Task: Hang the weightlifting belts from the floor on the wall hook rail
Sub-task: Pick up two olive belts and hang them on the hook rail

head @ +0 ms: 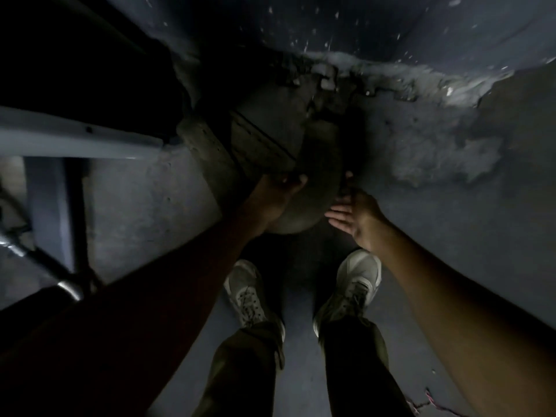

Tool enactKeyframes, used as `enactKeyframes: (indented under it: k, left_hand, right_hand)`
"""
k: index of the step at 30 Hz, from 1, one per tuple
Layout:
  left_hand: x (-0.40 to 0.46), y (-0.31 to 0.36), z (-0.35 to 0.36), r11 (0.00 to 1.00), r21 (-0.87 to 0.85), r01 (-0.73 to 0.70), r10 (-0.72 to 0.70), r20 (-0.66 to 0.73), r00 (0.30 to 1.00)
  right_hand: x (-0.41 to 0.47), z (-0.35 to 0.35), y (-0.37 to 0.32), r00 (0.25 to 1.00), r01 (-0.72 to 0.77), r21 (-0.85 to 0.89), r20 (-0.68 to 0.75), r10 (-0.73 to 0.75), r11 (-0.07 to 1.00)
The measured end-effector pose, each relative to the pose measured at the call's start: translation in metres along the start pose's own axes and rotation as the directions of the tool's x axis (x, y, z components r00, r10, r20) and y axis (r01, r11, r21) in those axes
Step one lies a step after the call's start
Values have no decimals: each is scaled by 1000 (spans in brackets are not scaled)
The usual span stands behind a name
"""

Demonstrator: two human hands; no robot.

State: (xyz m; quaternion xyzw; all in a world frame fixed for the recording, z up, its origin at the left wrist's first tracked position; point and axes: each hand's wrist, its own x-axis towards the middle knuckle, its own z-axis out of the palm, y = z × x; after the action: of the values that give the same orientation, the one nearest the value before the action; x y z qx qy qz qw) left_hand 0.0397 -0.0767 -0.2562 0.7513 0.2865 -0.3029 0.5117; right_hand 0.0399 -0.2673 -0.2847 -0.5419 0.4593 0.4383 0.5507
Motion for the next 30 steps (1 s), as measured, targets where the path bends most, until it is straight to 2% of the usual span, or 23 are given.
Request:
enactKeyframes:
  k: [4,6,8,11,13,16,18,21,24,27,28,30]
  left_hand:
    - [-82,57,-30,972,-128,198,-180,142,973]
    - [-121,80,-48,948,-215,236,-198,186,962]
    - [-159,102,-69,916,-323,238,-168,231,958]
    - [-218,135,-99,923,-314,222,-130,289,948]
    - [-255,157,-117,945,-258,201,-118,303,945]
    - [-300,194,-135,963,-218,155,-91,279,956]
    - [-326,226,-146,923,-345,169,-80,258,963]
    - [-363,276,-160,793,-568,220,-85,255,963]
    - [-392,313,-170,687,-685,242,-67,272,960]
    - [-424,346,-178,565,-790,239,-8,285,959]
    - [-437,357,-180,551,-806,216,13,267,964]
    - [-465,374,-180,601,-791,115,66,192,979]
  right_hand:
    - [-66,7,-54,985,-69,294,172,18,953]
    - [-106,16,-80,983,-56,240,182,12,969]
    - [-150,23,-97,985,-76,104,160,59,992]
    - [-225,30,-109,992,-35,-43,118,40,998]
    - [-280,36,-114,995,36,-77,96,-29,996]
    - [-360,35,-123,969,246,-111,57,-241,963]
    - [-410,31,-126,936,353,-143,44,-350,925]
    - [-477,21,-120,870,485,-174,-2,-493,857]
    - [-539,12,-112,742,659,-215,29,-670,720]
    - [-593,-3,-102,606,784,-276,145,-782,556]
    - [-609,-9,-99,571,809,-287,183,-800,512]
    - [-640,-22,-94,520,845,-275,228,-823,458]
